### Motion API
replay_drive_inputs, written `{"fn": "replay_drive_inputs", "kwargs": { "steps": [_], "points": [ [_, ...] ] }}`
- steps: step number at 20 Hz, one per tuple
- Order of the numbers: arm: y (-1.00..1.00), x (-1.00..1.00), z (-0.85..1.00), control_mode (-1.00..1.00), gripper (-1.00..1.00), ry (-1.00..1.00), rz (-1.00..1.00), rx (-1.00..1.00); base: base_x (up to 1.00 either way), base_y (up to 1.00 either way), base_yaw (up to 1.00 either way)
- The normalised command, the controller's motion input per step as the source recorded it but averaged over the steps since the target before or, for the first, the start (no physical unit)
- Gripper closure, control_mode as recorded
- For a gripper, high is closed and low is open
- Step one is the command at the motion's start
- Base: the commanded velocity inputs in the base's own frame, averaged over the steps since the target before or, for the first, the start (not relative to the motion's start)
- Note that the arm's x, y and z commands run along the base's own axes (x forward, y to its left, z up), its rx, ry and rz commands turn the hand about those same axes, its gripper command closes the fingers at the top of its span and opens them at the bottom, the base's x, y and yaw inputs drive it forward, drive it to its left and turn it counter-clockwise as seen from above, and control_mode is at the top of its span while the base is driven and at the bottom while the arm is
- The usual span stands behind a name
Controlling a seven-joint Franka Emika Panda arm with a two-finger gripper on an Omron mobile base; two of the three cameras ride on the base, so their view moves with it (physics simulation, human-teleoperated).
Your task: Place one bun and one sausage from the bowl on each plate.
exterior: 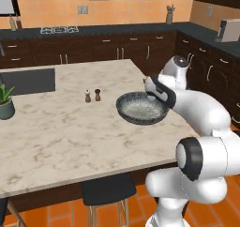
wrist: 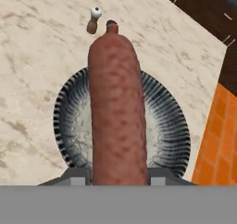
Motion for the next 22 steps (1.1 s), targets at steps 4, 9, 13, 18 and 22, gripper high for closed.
{"fn": "replay_drive_inputs", "kwargs": {
  "steps": [4,9,13,18,22],
  "points": [
    [0.0,-0.76,0.22,-1.0,1.0,-0.03,0.01,-0.07,0.0,0.0,0.0],
    [0.02,0.0,0.0,-1.0,1.0,0.05,0.01,-0.02,0.0,0.0,0.0],
    [0.0,0.0,0.0,1.0,1.0,0.0,0.0,0.0,-0.47,0.17,0.09],
    [0.0,0.0,0.0,1.0,1.0,0.0,0.0,0.0,-0.92,0.96,0.41],
    [0.0,0.0,0.0,1.0,1.0,0.0,0.0,0.0,-0.48,1.0,0.3]
  ]
}}
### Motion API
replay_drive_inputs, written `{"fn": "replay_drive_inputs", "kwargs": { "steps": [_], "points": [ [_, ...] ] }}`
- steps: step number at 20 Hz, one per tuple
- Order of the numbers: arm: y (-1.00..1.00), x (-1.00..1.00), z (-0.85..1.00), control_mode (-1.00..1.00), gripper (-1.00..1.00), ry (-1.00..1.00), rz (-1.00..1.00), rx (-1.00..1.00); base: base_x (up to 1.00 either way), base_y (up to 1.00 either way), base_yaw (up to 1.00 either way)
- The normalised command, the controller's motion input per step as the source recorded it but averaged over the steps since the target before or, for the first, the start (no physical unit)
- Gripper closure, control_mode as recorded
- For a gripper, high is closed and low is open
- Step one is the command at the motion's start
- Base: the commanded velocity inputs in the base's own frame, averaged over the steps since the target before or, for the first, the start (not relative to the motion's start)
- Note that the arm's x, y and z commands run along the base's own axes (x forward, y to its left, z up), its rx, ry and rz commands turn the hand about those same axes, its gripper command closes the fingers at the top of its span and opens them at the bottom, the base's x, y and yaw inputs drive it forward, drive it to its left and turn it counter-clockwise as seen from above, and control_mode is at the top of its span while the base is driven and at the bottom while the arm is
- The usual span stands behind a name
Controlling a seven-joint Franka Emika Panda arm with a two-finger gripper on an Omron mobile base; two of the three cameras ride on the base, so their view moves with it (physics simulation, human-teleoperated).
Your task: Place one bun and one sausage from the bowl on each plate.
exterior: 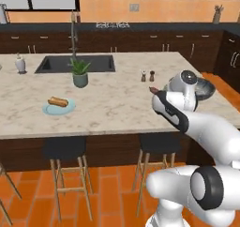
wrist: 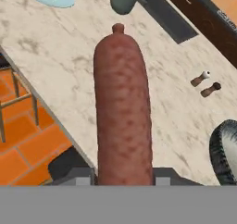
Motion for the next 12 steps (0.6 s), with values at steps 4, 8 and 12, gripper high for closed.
{"fn": "replay_drive_inputs", "kwargs": {
  "steps": [4,8,12],
  "points": [
    [0.0,0.0,0.0,1.0,1.0,0.0,0.0,0.0,0.04,1.0,0.04],
    [0.0,0.0,0.0,1.0,1.0,0.0,0.0,0.0,0.53,1.0,-0.03],
    [0.0,0.0,0.0,1.0,1.0,0.0,0.0,0.0,0.71,1.0,-0.08]
  ]
}}
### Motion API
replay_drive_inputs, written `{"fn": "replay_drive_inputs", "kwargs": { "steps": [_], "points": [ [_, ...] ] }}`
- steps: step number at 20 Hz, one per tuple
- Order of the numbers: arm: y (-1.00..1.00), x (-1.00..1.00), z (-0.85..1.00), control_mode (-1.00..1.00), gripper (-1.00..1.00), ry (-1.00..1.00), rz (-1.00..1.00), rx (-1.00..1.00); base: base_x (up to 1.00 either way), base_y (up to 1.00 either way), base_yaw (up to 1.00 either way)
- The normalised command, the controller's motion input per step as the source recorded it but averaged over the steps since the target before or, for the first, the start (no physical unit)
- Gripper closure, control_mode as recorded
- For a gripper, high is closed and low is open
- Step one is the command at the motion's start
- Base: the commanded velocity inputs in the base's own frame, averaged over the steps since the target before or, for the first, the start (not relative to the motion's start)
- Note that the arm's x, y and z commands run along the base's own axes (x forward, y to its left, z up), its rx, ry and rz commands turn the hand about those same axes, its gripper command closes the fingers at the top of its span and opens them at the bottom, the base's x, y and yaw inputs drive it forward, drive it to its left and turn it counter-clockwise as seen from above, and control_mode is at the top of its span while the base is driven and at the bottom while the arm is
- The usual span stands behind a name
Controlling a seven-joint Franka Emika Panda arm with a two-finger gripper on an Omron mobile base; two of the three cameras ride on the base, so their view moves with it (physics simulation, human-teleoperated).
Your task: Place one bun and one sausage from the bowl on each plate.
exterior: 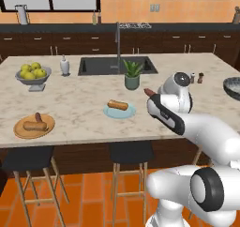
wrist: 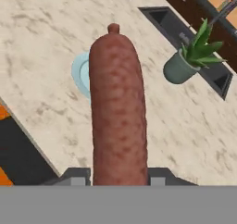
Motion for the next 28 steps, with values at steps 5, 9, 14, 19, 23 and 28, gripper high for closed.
{"fn": "replay_drive_inputs", "kwargs": {
  "steps": [5,9,14,19,23,28],
  "points": [
    [0.0,0.0,0.0,1.0,1.0,0.0,0.0,0.0,0.79,0.94,-0.15],
    [-0.03,0.03,-0.31,-1.0,1.0,0.07,0.0,0.0,0.13,0.02,-0.03],
    [-0.21,0.6,-0.63,-1.0,1.0,0.32,-0.1,0.0,0.0,0.0,0.0],
    [0.0,1.0,-1.0,-1.0,1.0,0.29,-0.12,-0.01,0.0,0.0,0.0],
    [-0.12,0.67,-0.75,-1.0,1.0,0.23,0.02,0.0,0.0,0.0,0.0],
    [-0.18,0.33,-0.48,-1.0,1.0,0.25,0.18,-0.01,0.0,0.0,0.0]
  ]
}}
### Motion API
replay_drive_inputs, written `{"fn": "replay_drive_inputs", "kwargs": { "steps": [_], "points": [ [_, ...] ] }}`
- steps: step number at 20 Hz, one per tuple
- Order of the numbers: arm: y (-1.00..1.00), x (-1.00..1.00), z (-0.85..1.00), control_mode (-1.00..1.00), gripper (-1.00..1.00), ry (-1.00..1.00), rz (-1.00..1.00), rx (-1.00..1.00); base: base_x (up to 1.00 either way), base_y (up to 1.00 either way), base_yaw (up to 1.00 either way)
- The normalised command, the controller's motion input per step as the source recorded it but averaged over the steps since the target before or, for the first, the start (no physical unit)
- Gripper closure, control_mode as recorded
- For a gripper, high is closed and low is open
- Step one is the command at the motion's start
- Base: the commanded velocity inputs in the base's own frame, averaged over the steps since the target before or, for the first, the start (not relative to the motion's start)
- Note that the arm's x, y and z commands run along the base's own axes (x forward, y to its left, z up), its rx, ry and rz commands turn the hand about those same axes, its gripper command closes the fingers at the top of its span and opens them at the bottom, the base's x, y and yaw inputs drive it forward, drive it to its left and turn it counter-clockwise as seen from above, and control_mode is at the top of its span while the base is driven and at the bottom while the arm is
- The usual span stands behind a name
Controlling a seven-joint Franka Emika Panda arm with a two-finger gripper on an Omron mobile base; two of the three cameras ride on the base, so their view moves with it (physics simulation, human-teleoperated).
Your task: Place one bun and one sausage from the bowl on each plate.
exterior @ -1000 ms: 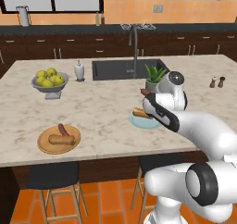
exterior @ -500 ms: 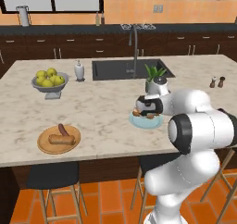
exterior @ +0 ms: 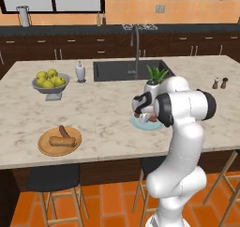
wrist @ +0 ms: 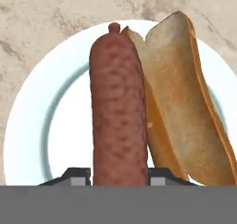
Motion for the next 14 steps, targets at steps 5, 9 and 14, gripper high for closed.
{"fn": "replay_drive_inputs", "kwargs": {
  "steps": [5,9,14],
  "points": [
    [-0.1,0.08,-0.47,-1.0,1.0,0.22,0.19,-0.02,0.0,0.0,0.0],
    [-0.01,-0.03,-0.15,-1.0,-1.0,0.02,0.07,0.0,0.0,0.0,0.0],
    [0.0,-0.28,0.01,-1.0,-1.0,0.0,0.0,0.0,0.0,0.0,0.0]
  ]
}}
